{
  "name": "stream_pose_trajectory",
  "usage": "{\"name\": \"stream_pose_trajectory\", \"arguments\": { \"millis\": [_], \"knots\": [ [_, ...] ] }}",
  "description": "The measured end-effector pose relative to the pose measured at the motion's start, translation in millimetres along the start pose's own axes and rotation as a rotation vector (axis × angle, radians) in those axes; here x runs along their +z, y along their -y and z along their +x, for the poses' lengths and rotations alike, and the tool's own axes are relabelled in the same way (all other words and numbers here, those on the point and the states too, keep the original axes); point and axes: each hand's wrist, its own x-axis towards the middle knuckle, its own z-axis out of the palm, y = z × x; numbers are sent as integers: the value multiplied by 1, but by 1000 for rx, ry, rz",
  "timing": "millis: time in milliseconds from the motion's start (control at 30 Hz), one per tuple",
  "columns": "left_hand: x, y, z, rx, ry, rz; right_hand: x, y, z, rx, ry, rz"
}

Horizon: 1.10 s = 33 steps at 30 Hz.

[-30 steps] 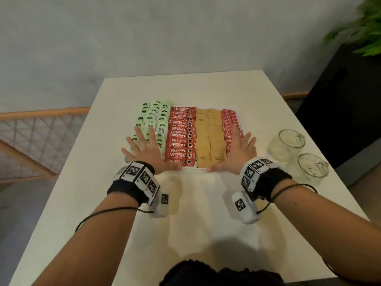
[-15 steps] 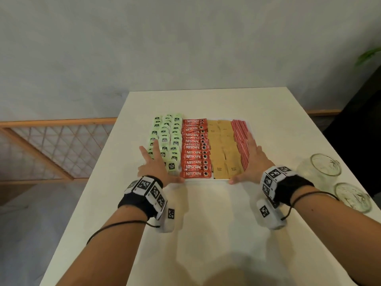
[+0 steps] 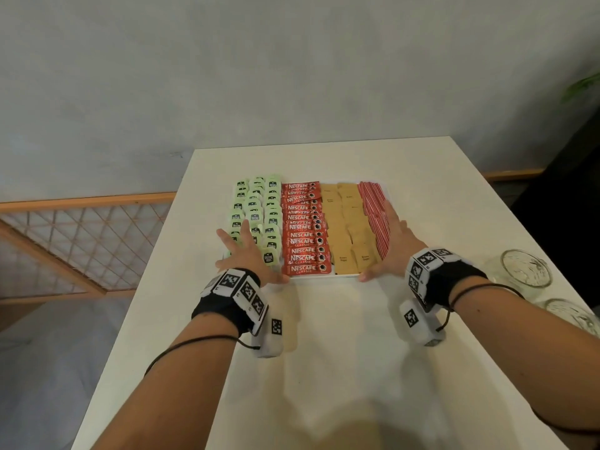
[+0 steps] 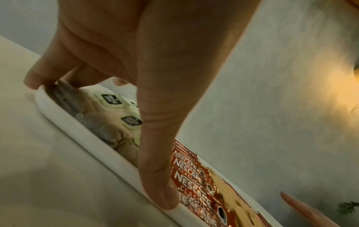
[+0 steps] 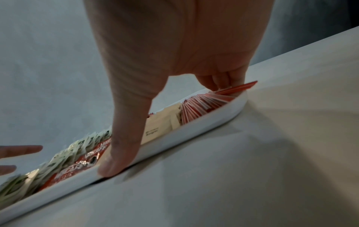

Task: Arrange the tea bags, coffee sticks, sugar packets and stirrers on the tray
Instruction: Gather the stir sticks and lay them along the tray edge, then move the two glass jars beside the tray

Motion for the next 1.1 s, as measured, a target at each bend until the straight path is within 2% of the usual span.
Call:
{"name": "stream_pose_trajectory", "arguments": {
  "millis": [333, 467, 567, 700, 800, 900, 967, 1033, 1100],
  "knots": [
    [3, -1, -2, -7, -7, 43, 4, -5, 3, 3, -24, 28],
    [-2, -3, -5, -60, 9, 26, 4, -4, -3, 20, -29, 51],
    [-6, -15, -20, -42, -39, 95, 4, -6, -18, 24, -68, 65],
    [0, -52, -43, 133, -89, 141, 2, -19, -51, -11, -92, -3],
    [8, -90, -66, 320, -65, 177, -13, -35, -80, -41, -109, -31],
    [22, -132, -95, 573, 22, 208, -39, -61, -111, -1, -137, -48],
    [35, -155, -111, 690, 139, 223, -57, -82, -129, 48, -190, -68],
    [47, -174, -125, 726, 224, 243, -72, -106, -143, 132, -233, -59],
    [60, -188, -137, 734, 249, 250, -81, -132, -151, 221, -208, -63]
  ]
}}
